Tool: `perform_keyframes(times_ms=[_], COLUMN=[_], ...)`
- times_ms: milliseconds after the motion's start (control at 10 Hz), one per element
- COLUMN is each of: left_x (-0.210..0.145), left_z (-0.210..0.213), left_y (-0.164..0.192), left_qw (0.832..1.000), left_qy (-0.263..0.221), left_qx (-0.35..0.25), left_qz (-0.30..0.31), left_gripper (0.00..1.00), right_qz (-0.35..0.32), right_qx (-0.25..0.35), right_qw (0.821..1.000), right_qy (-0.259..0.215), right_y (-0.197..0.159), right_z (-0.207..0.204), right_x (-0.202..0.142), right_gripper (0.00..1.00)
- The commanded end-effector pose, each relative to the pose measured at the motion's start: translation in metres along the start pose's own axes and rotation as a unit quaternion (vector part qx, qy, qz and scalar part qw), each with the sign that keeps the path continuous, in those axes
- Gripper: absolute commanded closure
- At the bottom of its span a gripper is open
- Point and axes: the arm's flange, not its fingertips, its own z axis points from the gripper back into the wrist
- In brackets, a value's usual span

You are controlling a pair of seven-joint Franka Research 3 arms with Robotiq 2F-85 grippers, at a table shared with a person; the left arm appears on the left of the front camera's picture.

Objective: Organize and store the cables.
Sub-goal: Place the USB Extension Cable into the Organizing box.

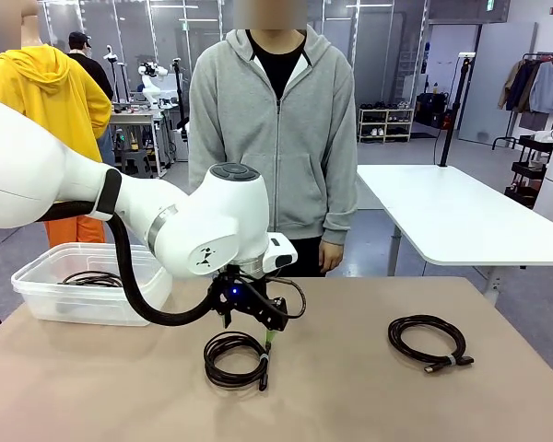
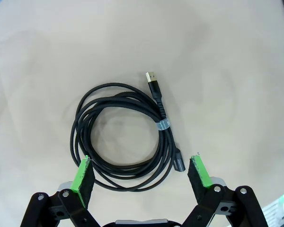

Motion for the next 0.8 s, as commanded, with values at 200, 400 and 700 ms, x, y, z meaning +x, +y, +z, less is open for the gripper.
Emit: perform_keyframes(times_ms=[200,400,700], left_x=[0.007,0.011,0.015], left_z=[-0.029,-0.042,-0.051], left_y=[-0.002,-0.003,-0.009], left_qw=[1.000,1.000,0.996], left_qy=[0.007,0.010,0.007], left_qx=[-0.010,-0.009,-0.016], left_qz=[0.010,0.023,0.085], left_gripper=[0.00,0.00,0.00], right_qz=[0.001,0.001,0.001], right_qx=[0.000,0.000,0.000], right_qw=[1.000,1.000,1.000], right_qy=[0.001,0.001,0.001], right_y=[0.000,0.000,0.000], right_z=[0.000,0.000,0.000], right_x=[0.001,0.001,0.001], right_gripper=[0.00,0.00,0.00])
